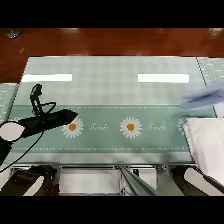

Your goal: Fold the shirts.

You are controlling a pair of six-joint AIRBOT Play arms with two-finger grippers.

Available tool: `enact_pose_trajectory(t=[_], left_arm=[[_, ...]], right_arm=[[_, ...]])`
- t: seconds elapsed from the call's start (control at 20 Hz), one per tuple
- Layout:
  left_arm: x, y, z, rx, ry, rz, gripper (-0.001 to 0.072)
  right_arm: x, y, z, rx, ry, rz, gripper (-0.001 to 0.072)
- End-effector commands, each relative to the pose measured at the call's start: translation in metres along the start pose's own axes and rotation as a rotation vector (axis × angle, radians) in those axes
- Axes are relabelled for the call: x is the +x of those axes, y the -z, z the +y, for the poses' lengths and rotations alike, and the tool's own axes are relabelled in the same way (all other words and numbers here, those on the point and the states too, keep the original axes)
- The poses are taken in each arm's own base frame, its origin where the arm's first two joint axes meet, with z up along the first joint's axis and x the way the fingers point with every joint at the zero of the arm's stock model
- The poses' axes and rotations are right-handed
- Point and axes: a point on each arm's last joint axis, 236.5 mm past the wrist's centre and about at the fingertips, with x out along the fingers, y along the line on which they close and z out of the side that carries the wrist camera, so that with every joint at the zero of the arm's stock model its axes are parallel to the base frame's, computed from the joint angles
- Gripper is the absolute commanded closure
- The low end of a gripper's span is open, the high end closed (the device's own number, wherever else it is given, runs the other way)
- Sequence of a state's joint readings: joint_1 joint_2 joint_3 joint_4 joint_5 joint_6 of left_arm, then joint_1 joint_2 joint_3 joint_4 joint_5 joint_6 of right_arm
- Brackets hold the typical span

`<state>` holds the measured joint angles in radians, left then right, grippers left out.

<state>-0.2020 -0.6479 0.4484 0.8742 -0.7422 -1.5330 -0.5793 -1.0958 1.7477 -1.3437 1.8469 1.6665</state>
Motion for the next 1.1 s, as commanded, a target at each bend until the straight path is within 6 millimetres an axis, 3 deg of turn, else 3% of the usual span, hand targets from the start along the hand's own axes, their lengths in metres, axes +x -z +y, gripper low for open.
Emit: enact_pose_trajectory(t=[0.0,0.2,0.25,0.3,0.35,0.45,0.55,0.65,0.7,0.8,0.85,0.95,1.05], left_arm=[[0.000,-0.012,0.001,0.003,-0.003,-0.052,0.0678],[-0.001,-0.019,0.001,0.003,-0.004,-0.080,0.0678],[-0.001,-0.019,0.001,0.003,-0.004,-0.079,0.0678],[-0.001,-0.019,0.001,0.003,-0.004,-0.079,0.0678],[-0.001,-0.019,0.001,0.009,-0.004,-0.079,0.0678],[-0.001,-0.019,0.001,0.042,-0.006,-0.079,0.0678],[-0.002,-0.025,0.009,0.116,-0.041,-0.103,0.0679],[-0.009,-0.043,0.020,0.122,-0.091,-0.150,0.0679],[-0.016,-0.057,0.019,0.112,-0.097,-0.171,0.0680],[-0.040,-0.102,0.002,0.121,-0.091,-0.227,0.0680],[-0.053,-0.130,-0.017,0.163,-0.076,-0.258,0.0680],[-0.073,-0.179,-0.067,0.241,-0.023,-0.294,0.0680],[-0.076,-0.207,-0.106,0.338,-0.001,-0.267,0.0681]], right_arm=[[-0.006,0.061,-0.089,0.152,0.259,0.041,0.0675],[0.025,0.168,-0.144,0.394,0.428,0.213,0.0674],[0.033,0.192,-0.154,0.463,0.472,0.258,0.0617],[0.041,0.210,-0.160,0.511,0.497,0.299,0.0347],[0.048,0.215,-0.162,0.511,0.500,0.320,0.0140],[0.052,0.198,-0.167,0.499,0.491,0.283,0.0118],[0.049,0.156,-0.164,0.471,0.434,0.211,0.0118],[0.049,0.089,-0.133,0.393,0.233,0.113,0.0141],[0.045,0.052,-0.109,0.369,0.105,0.049,0.0276],[0.030,-0.025,-0.043,0.273,-0.192,-0.081,0.0589],[0.023,-0.055,-0.002,0.180,-0.321,-0.133,0.0675],[0.024,-0.083,0.079,-0.022,-0.472,-0.179,0.0675],[0.050,-0.067,0.151,-0.246,-0.506,-0.140,0.0675]])
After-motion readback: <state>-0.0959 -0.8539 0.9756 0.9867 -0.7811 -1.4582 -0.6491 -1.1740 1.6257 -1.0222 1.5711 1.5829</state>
